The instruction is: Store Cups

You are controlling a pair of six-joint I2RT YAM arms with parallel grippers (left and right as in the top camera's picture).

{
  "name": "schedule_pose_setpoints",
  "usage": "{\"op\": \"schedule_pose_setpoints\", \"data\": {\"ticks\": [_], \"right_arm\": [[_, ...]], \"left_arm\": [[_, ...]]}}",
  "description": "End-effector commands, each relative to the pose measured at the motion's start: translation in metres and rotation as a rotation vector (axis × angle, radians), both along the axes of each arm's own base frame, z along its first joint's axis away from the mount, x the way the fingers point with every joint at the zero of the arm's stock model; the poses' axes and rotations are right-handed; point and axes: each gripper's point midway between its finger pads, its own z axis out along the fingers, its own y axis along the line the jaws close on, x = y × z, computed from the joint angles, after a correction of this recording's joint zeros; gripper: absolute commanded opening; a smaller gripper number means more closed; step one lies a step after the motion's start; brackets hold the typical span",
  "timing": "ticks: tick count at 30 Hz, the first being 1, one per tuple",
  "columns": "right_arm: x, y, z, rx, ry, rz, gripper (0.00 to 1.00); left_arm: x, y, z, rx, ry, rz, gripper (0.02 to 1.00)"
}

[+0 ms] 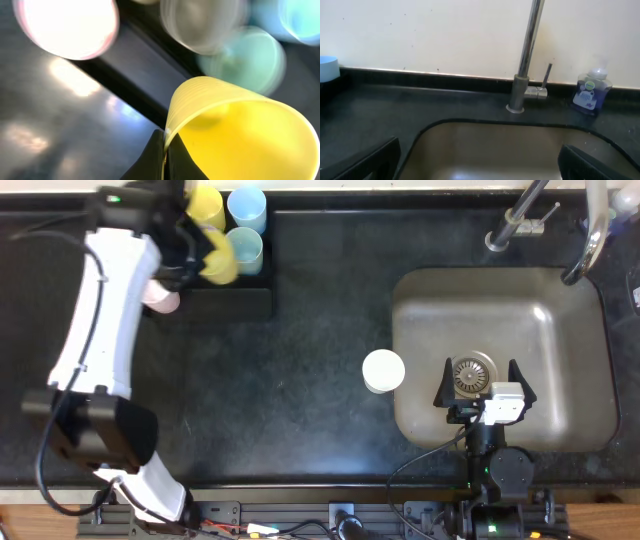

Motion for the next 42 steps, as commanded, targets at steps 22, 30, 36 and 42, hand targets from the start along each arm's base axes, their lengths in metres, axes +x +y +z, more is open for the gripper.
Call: {"op": "schedule_pose_setpoints", "data": {"ticks": [22, 30, 36, 42], "right_arm": [[0.0, 0.0, -0.003, -0.003, -0.001, 0.003, 0.998], [0.0, 0.0, -0.003, -0.003, -0.001, 0.003, 0.998], [0.0, 0.0, -0.003, -0.003, -0.001, 0.003, 0.998], [0.0, 0.0, -0.003, -0.003, -0.001, 0.003, 0.998]], "left_arm": [[-0.013, 0.044, -0.076, 0.005, 0.132, 0.096, 0.036], [-0.013, 0.04, -0.098, -0.017, 0.131, 0.092, 0.036], [-0.014, 0.04, -0.106, -0.016, 0.13, 0.092, 0.036], [-0.018, 0.04, -0.115, -0.016, 0.141, 0.092, 0.036]]}}
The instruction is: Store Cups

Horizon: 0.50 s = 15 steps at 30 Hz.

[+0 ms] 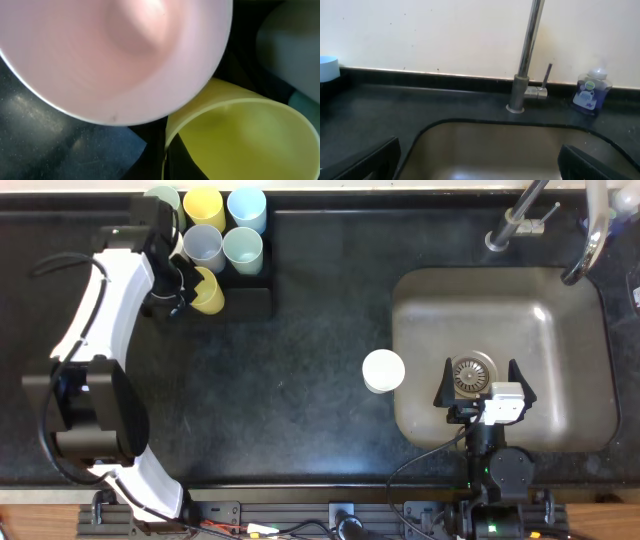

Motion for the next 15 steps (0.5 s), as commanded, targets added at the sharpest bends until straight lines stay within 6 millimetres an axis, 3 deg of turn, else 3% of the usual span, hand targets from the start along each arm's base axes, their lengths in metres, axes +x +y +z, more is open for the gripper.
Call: {"op": "schedule_pose_setpoints", "data": {"ticks": [1, 3, 4, 5, 10, 15], "right_arm": [[0.0, 0.0, -0.003, -0.004, -0.001, 0.003, 0.993], [0.0, 0.0, -0.003, -0.003, -0.001, 0.003, 0.996], [0.0, 0.0, -0.003, -0.004, -0.001, 0.003, 0.996], [0.0, 0.0, -0.003, -0.004, -0.001, 0.003, 0.993], [0.0, 0.0, -0.003, -0.004, -0.001, 0.003, 0.996], [0.0, 0.0, -0.003, -0.004, -0.001, 0.003, 0.993]], "left_arm": [[-0.007, 0.001, -0.011, -0.004, 0.034, -0.008, 0.073], [-0.007, 0.001, -0.011, -0.004, 0.034, -0.008, 0.52], [-0.007, 0.001, -0.011, -0.004, 0.034, -0.008, 0.888], [-0.007, 0.001, -0.011, -0.004, 0.034, -0.008, 1.0], [-0.007, 0.001, -0.005, -0.004, 0.018, -0.008, 1.0], [-0.006, 0.001, 0.024, -0.002, -0.059, -0.012, 1.0]]}}
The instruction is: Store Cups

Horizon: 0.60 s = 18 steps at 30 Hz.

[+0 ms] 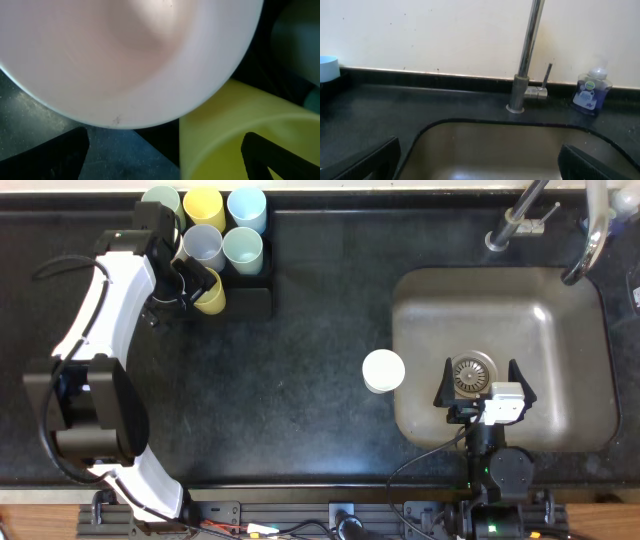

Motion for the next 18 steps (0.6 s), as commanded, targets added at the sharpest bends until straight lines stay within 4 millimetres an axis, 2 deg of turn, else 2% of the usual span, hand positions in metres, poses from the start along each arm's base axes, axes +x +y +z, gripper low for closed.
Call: {"op": "schedule_pose_setpoints", "data": {"ticks": [1, 4, 8, 11, 12, 15, 18], "right_arm": [[0.0, 0.0, -0.003, -0.003, -0.001, 0.003, 0.996], [0.0, 0.0, -0.003, -0.003, -0.001, 0.003, 0.998], [0.0, 0.0, -0.003, -0.003, -0.001, 0.003, 0.996], [0.0, 0.0, -0.003, -0.003, -0.001, 0.003, 0.996], [0.0, 0.0, -0.003, -0.003, -0.001, 0.003, 0.998], [0.0, 0.0, -0.003, -0.003, -0.001, 0.003, 0.996], [0.0, 0.0, -0.003, -0.003, -0.001, 0.003, 0.996]], "left_arm": [[0.0, 0.001, 0.04, -0.001, -0.103, -0.009, 0.998], [-0.003, 0.0, 0.073, 0.0, -0.191, -0.012, 0.998], [-0.015, -0.002, 0.13, 0.011, -0.341, -0.018, 0.998], [-0.036, -0.001, 0.172, 0.052, -0.442, -0.022, 0.998], [-0.057, 0.001, 0.192, 0.111, -0.503, -0.022, 0.998], [-0.099, 0.006, 0.197, 0.2, -0.549, -0.038, 0.998], [-0.146, 0.001, 0.168, 0.207, -0.556, -0.108, 0.998]]}}
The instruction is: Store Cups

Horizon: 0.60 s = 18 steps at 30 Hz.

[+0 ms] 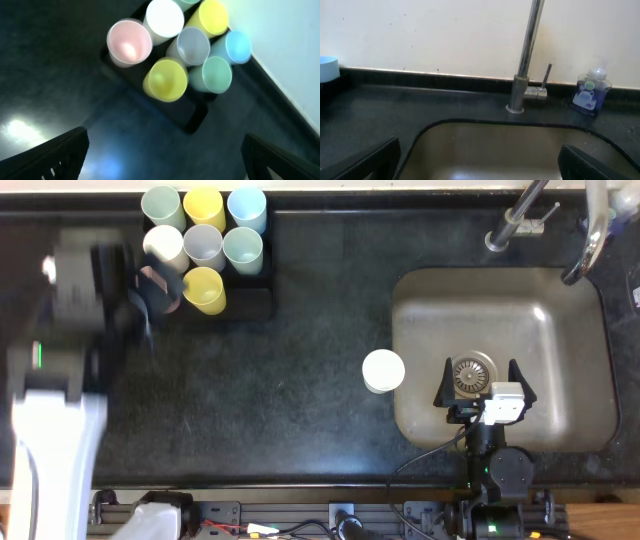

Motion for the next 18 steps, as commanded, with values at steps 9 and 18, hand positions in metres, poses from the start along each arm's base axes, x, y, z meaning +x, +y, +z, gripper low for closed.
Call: {"op": "schedule_pose_setpoints", "data": {"ticks": [9, 18], "right_arm": [[0.0, 0.0, -0.003, -0.003, -0.001, 0.003, 0.998], [0.0, 0.0, -0.003, -0.003, -0.001, 0.003, 0.998]], "left_arm": [[-0.054, -0.017, -0.034, 0.636, -0.71, -0.455, 0.998], [-0.07, -0.016, -0.031, 0.863, -1.021, -0.388, 0.998]]}}
